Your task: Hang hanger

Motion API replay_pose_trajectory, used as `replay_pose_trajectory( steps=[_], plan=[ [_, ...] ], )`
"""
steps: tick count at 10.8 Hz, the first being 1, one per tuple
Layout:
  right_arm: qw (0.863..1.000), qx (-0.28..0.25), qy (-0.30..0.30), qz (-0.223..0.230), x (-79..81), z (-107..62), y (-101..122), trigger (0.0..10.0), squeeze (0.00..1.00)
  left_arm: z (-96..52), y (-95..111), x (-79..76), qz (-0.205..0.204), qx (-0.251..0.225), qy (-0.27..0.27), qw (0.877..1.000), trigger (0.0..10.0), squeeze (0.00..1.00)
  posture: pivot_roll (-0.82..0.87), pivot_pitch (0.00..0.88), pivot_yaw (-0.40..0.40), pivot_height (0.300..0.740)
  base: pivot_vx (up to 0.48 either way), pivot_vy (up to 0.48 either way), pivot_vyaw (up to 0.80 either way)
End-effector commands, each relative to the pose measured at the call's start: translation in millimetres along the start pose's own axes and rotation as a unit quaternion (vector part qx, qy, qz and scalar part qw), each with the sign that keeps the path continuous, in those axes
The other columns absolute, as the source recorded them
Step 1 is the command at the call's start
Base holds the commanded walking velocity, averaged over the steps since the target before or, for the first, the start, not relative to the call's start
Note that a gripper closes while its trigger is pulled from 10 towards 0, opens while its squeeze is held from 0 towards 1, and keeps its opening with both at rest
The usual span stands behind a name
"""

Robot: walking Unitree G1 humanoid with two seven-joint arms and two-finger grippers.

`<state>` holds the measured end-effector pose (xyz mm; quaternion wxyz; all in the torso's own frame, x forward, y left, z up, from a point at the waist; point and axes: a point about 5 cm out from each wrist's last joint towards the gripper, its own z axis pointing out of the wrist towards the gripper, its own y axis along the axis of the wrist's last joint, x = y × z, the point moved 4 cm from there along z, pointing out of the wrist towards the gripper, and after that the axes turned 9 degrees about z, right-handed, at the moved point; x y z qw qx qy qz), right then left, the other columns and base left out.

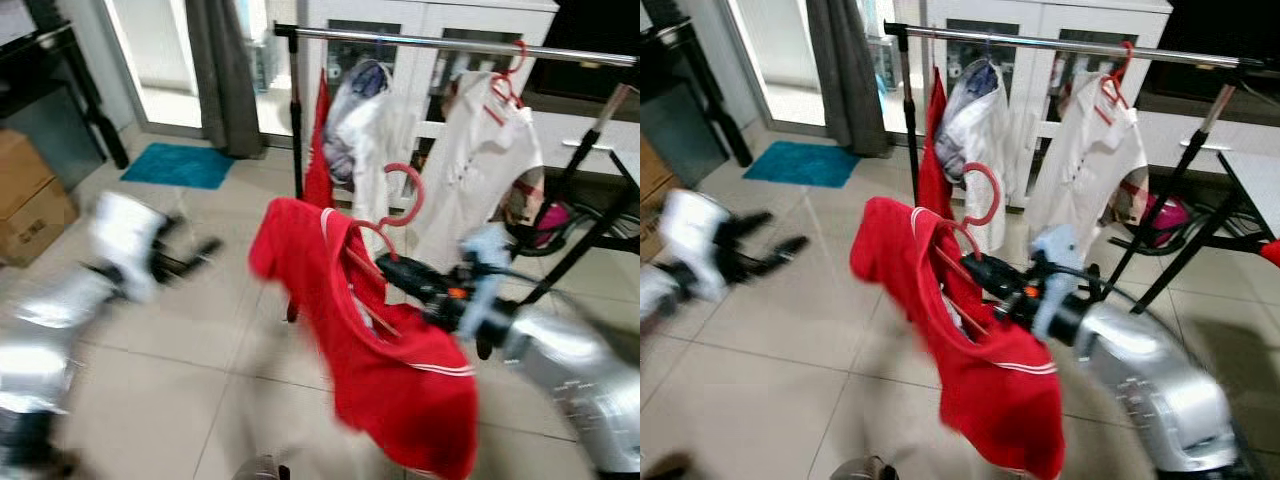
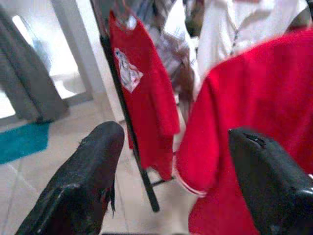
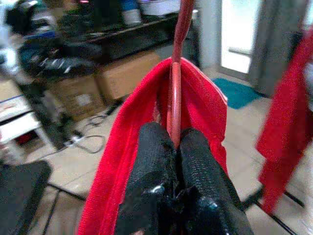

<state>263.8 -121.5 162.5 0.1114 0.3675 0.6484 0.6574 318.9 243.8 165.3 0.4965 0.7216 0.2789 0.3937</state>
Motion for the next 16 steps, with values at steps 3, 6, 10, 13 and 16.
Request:
replay_pose_trajectory(
  steps=[3, 6, 10, 13, 16],
  plan=[
    [0.994, -0.006, 0.108, -0.03, 21.6, -11.8, 24, 10.0, 0.0, -27.5, 5, 0.4, -0.029, -0.003, -0.158, 0.987, 10.0, 0.0, 0.05, 0.0, 0.026, 0.723, 0.0, 0.0, 0.0],
    [0.98, 0.01, 0.196, -0.027, 43.6, -18.9, 29, 10.0, 0.0, -27.5, 0, 2.4, -0.006, 0.028, -0.254, 0.967, 10.0, 0.0, 0.06, 0.0, 0.033, 0.723, 0.0, 0.0, 0.0],
    [0.974, 0.012, 0.224, -0.027, 53.2, -21.1, 31, 10.0, 0.0, -16.0, 4, -11.4, 0.008, 0.006, -0.334, 0.942, 0.0, 0.0, 0.05, 0.0, 0.046, 0.723, 0.0, 0.0, 0.0],
    [0.976, 0.013, 0.216, -0.027, 48.3, -22.2, 31, 10.0, 0.0, -21.6, -3, -9.4, 0.008, 0.026, -0.35, 0.936, 0.0, 0.0, 0.06, 0.0, 0.041, 0.723, 0.0, 0.0, 0.0],
    [0.976, 0.015, 0.215, -0.025, 47.0, -21.3, 29, 10.0, 0.0, -21.5, -10, -2.1, 0.01, 0.046, -0.331, 0.943, 0.0, 0.0, 0.06, 0.0, 0.04, 0.723, 0.0, 0.0, 0.0]
  ],
)
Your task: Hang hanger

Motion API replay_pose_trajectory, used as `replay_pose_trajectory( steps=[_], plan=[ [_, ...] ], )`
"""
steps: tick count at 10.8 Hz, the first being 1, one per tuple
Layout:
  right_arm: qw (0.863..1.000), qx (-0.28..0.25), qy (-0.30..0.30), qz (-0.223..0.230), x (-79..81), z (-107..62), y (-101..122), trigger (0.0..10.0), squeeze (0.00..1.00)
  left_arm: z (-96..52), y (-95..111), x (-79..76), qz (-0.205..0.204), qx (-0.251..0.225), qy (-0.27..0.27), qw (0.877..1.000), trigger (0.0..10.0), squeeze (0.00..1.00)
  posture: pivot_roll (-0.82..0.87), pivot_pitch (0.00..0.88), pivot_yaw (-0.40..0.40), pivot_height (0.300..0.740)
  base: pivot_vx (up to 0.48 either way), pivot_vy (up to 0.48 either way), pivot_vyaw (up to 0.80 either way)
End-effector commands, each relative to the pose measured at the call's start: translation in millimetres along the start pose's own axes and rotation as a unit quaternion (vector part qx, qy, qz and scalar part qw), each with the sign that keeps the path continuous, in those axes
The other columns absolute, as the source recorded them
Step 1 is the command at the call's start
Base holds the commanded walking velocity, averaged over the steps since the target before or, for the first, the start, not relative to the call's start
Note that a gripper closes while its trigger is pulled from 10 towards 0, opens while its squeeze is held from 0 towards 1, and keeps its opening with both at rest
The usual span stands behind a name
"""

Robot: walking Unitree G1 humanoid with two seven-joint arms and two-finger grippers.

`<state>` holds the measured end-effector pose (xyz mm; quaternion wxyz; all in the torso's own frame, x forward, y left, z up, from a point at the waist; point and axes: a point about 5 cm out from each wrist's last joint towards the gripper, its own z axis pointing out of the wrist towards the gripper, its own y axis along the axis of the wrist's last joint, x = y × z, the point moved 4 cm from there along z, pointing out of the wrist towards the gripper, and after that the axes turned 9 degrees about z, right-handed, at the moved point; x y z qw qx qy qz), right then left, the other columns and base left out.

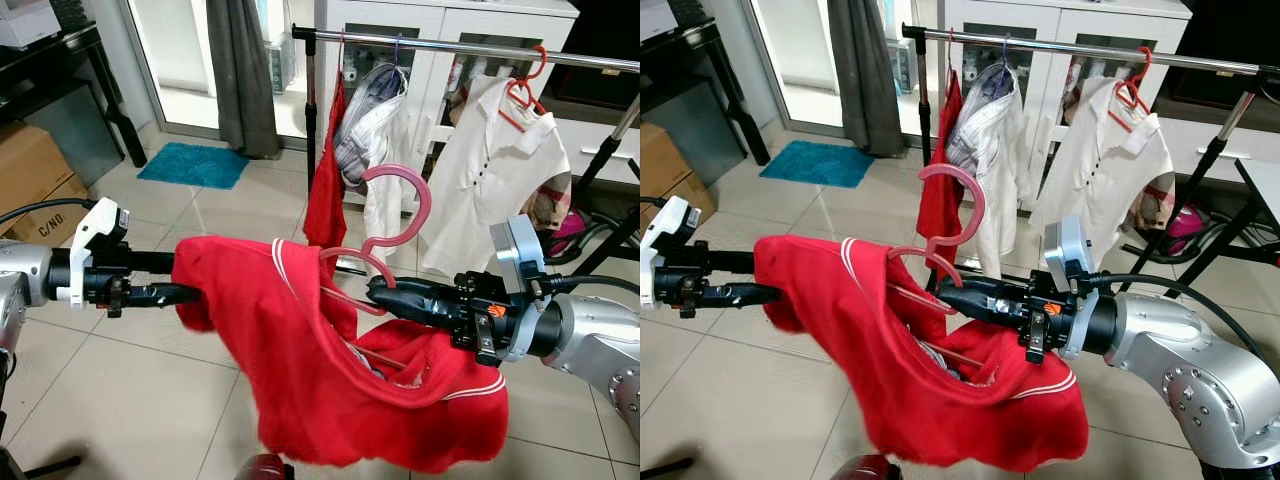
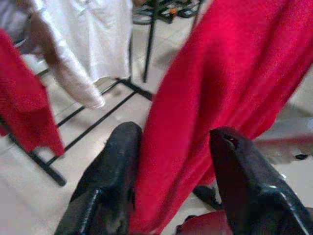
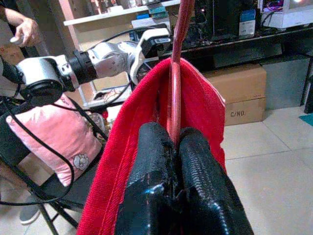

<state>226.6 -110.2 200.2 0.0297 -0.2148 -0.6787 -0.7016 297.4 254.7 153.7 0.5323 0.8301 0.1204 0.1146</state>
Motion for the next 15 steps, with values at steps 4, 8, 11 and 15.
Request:
replay_pose_trajectory(
  steps=[4, 8, 11, 15],
  plan=[
    [1.0, -0.009, 0.005, -0.012, 3.5, -2.5, 7, 10.0, 0.0, 0.9, 6, 11.6, -0.004, 0.003, 0.019, 1.0, 0.0, 0.0, 0.06, 0.0, 0.043, 0.723, 0.0, 0.0, 0.0],
    [1.0, -0.01, 0.006, -0.012, 3.6, -2.5, 8, 10.0, 0.0, 3.4, 2, 16.7, -0.008, 0.006, 0.038, 0.999, 0.0, 0.0, 0.06, 0.0, 0.041, 0.723, 0.0, 0.0, 0.0],
    [1.0, -0.015, 0.002, -0.015, 2.4, -2.9, 9, 10.0, 0.0, 1.3, 3, 29.2, -0.014, -0.027, 0.105, 0.994, 0.0, 0.0, 0.06, 0.0, 0.042, 0.723, 0.0, 0.0, 0.0],
    [0.999, -0.027, -0.013, -0.016, -2.4, -7.7, 13, 10.0, 0.0, -14.8, -10, 67.4, -0.043, -0.048, 0.329, 0.942, 0.0, 0.0, 0.06, 0.0, 0.045, 0.723, 0.0, 0.0, 0.0]
  ],
)
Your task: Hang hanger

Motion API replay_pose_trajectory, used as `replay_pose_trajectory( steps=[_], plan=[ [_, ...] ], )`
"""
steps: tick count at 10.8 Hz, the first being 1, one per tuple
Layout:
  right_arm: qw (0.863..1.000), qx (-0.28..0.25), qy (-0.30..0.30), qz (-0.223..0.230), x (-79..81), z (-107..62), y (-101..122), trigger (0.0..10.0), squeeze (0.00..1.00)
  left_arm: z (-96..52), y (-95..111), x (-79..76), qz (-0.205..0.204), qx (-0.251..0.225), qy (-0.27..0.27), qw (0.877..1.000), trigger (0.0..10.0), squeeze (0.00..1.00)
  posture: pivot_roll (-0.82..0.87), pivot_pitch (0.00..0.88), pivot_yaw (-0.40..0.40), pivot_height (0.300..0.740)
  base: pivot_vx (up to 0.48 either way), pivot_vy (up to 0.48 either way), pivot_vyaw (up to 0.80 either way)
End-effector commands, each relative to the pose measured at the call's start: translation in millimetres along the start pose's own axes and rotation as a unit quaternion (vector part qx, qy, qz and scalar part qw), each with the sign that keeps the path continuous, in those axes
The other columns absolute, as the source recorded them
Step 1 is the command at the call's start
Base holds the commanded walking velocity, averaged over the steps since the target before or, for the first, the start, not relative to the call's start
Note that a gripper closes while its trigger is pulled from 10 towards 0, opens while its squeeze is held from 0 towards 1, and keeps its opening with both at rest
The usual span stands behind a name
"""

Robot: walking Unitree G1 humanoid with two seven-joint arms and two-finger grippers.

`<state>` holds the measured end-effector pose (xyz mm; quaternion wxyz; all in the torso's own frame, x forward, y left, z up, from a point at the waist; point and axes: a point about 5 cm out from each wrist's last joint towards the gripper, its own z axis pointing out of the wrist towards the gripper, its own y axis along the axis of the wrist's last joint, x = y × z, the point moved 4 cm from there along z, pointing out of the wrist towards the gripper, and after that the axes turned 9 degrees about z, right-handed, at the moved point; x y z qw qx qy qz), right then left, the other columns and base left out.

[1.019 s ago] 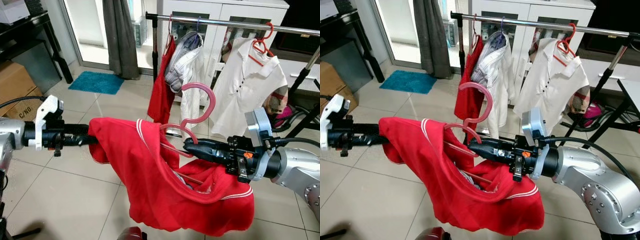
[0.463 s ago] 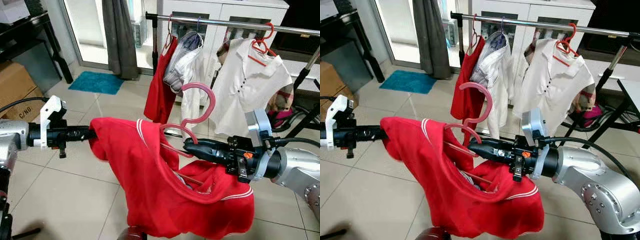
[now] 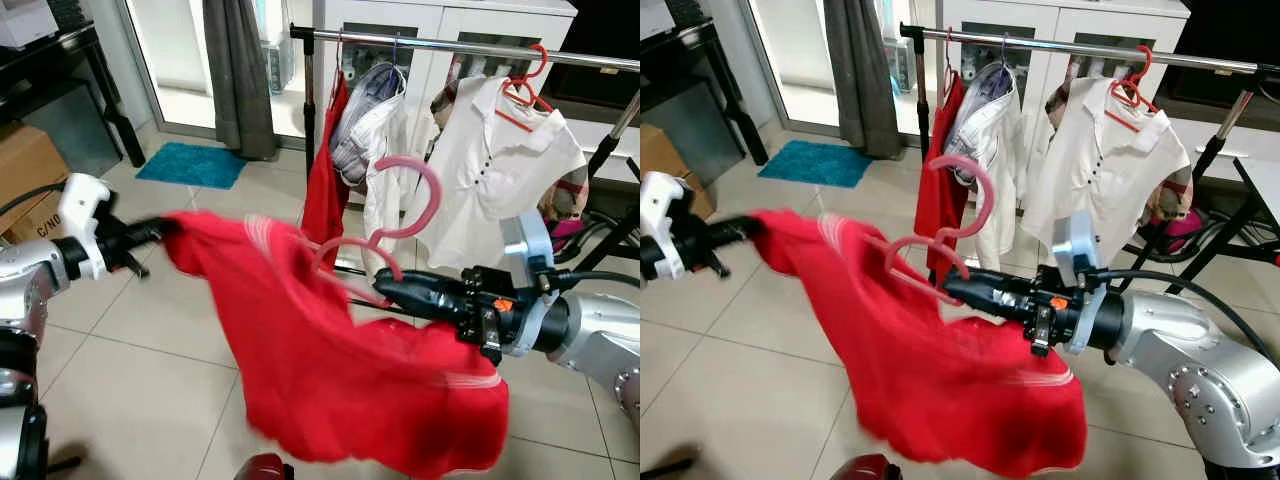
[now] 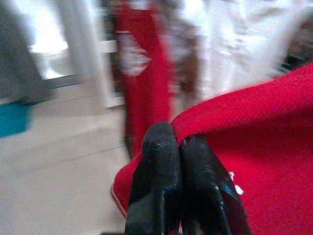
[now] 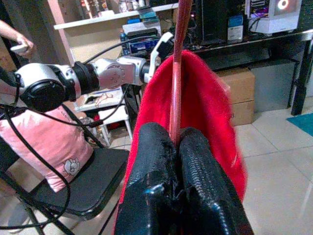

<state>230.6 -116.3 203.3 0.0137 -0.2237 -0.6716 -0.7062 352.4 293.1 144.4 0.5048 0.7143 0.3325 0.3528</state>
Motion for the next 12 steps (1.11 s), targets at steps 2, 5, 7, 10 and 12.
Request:
replay_pose_trajectory(
  steps=[2, 5, 7, 10, 12],
  plan=[
    [1.0, -0.02, -0.004, -0.012, -0.7, -5.3, 10, 10.0, 0.0, -7.9, -5, 26.8, -0.031, 0.013, 0.111, 0.993, 0.0, 0.0, 0.06, 0.0, 0.045, 0.723, 0.0, 0.0, 0.0],
    [1.0, -0.018, -0.008, -0.015, -1.2, -4.4, 10, 10.0, 0.0, 1.9, -5, 14.2, -0.027, 0.001, 0.078, 0.997, 3.4, 0.0, 0.06, 0.0, 0.04, 0.723, 0.0, 0.0, 0.0],
    [0.999, -0.021, -0.035, -0.013, -8.7, -5.8, 10, 10.0, 0.0, 9.4, 17, 11.7, -0.026, -0.051, 0.064, 0.996, 10.0, 0.35, 0.06, 0.0, 0.045, 0.723, 0.0, 0.0, 0.0],
    [0.99, -0.039, -0.137, 0.014, -25.7, -20.2, -3, 10.0, 0.0, -6.3, -18, -5.5, -0.045, -0.01, 0.041, 0.998, 10.0, 1.0, 0.07, 0.0, 0.053, 0.723, 0.0, 0.0, 0.0],
    [0.985, -0.043, -0.165, 0.03, -25.6, -30.0, -12, 10.0, 0.0, -18.1, -58, -25.3, -0.07, 0.031, 0.054, 0.996, 10.0, 1.0, 0.07, 0.0, 0.081, 0.723, 0.0, 0.0, 0.0]
  ],
)
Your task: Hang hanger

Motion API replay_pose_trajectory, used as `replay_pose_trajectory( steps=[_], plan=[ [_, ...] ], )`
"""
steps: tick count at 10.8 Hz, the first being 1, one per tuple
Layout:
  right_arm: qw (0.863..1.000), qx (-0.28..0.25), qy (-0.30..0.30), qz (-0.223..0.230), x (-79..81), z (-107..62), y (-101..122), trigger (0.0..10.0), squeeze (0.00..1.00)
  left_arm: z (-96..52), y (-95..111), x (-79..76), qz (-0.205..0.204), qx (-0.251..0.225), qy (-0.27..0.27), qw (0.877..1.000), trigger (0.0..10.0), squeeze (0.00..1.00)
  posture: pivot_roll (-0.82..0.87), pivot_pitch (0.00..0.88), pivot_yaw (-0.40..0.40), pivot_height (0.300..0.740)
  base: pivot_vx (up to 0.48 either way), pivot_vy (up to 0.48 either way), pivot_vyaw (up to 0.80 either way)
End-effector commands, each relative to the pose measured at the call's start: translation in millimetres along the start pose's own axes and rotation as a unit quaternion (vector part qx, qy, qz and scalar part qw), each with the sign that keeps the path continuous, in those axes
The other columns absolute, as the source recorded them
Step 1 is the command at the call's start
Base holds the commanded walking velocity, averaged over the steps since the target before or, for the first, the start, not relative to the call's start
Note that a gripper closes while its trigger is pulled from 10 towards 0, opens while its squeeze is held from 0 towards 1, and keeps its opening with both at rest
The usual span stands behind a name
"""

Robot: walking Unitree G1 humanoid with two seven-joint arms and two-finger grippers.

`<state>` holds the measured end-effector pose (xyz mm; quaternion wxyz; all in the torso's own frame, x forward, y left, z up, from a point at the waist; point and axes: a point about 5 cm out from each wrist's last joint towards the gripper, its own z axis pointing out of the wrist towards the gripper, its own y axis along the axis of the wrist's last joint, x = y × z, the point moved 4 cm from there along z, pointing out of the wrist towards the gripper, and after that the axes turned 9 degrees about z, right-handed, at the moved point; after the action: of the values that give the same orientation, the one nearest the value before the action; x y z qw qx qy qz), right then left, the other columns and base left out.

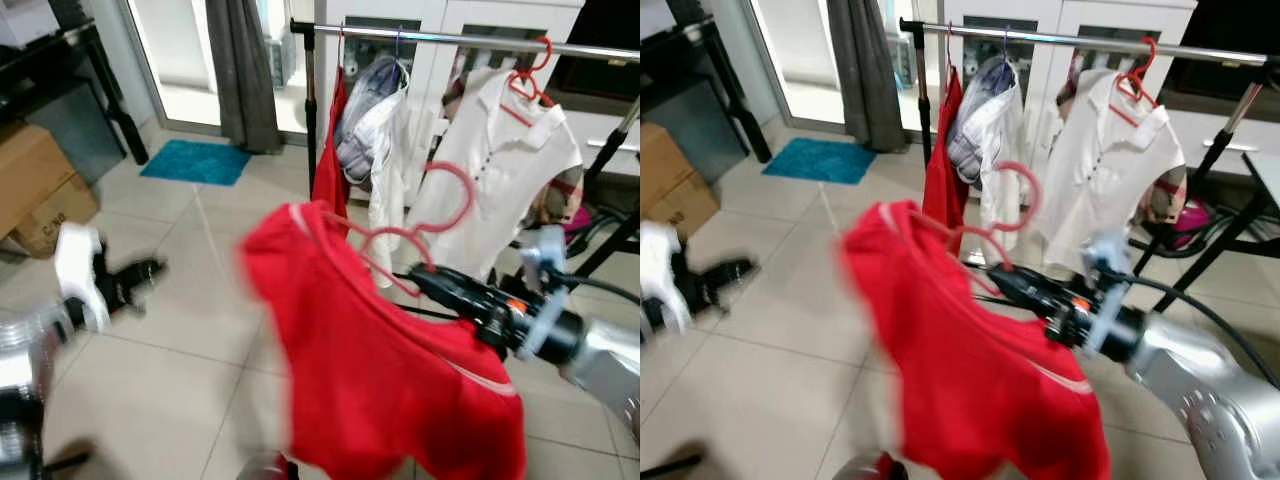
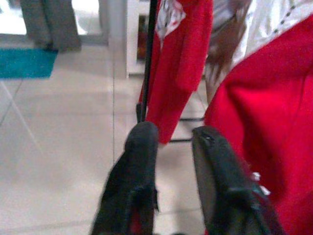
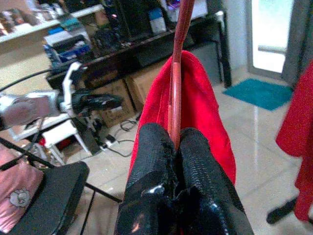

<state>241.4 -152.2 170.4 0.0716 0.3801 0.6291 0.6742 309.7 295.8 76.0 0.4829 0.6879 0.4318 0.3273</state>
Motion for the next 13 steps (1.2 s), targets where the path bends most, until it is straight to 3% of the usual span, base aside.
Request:
replay_pose_trajectory(
  steps=[1, 2, 3, 4, 5, 6, 7, 9, 11, 13],
  plan=[
    [0.999, -0.026, -0.019, -0.016, 2.4, 3.0, 10, 10.0, 0.0, 4.8, 11, -11.4, 0.018, -0.01, -0.011, 1.0, 10.0, 1.0, 0.06, 0.002, 0.078, 0.723, 0.0, 0.0, 0.0],
    [0.997, -0.033, -0.055, -0.033, -3.7, 8.9, 7, 10.0, 0.0, 11.1, 17, -30.0, 0.038, -0.019, -0.022, 0.999, 10.0, 0.0, 0.06, 0.006, 0.092, 0.723, 0.0, 0.0, 0.0],
    [0.978, -0.066, -0.199, -0.019, -36.0, 14.2, -1, 10.0, 0.0, 25.5, 38, -55.8, 0.061, -0.062, 0.019, 0.996, 10.0, 0.0, 0.06, 0.004, 0.103, 0.723, 0.0, 0.0, 0.0],
    [0.969, -0.077, -0.233, -0.011, -41.1, 14.1, -5, 10.0, 0.0, 29.4, 43, -63.6, 0.066, -0.073, 0.029, 0.995, 10.0, 0.0, 0.06, 0.0, 0.105, 0.723, 0.0, 0.0, 0.0],
    [0.938, -0.076, -0.337, -0.035, -55.3, 15.1, -21, 10.0, 0.0, 38.7, 59, -92.8, 0.085, -0.118, 0.04, 0.989, 10.0, 0.0, 0.04, 0.018, 0.082, 0.723, 0.0, 0.0, 0.0],
    [0.931, -0.068, -0.355, -0.04, -58.5, 18.7, -27, 10.0, 0.0, 39.8, 55, -103.2, 0.09, -0.109, 0.032, 0.989, 10.0, 0.0, 0.03, 0.019, 0.077, 0.723, 0.0, 0.0, 0.0],
    [0.921, -0.045, -0.378, -0.076, -65.1, 24.3, -34, 10.0, 0.0, 40.9, 45, -121.7, 0.106, -0.094, 0.018, 0.99, 10.0, 0.0, 0.04, 0.016, 0.061, 0.723, 0.0, 0.0, 0.0],
    [0.917, -0.026, -0.388, -0.084, -68.9, 32.1, -42, 10.0, 0.0, 42.6, 44, -129.7, 0.084, -0.091, 0.033, 0.992, 10.0, 0.0, 0.05, 0.016, 0.022, 0.723, 0.279, 0.0, 0.0],
    [0.923, -0.046, -0.374, -0.077, -58.1, 50.6, -45, 10.0, 0.0, 47.0, 56, -140.0, 0.09, -0.105, 0.036, 0.99, 10.0, 0.0, 0.07, 0.014, 0.004, 0.723, 0.377, 0.0, 0.0],
    [0.918, -0.074, -0.385, -0.051, -62.1, 48.8, -44, 10.0, 0.0, 47.0, 56, -146.0, 0.108, -0.1, 0.024, 0.989, 10.0, 0.0, 0.07, 0.0, 0.021, 0.723, 0.407, 0.0, 0.0]
  ],
)
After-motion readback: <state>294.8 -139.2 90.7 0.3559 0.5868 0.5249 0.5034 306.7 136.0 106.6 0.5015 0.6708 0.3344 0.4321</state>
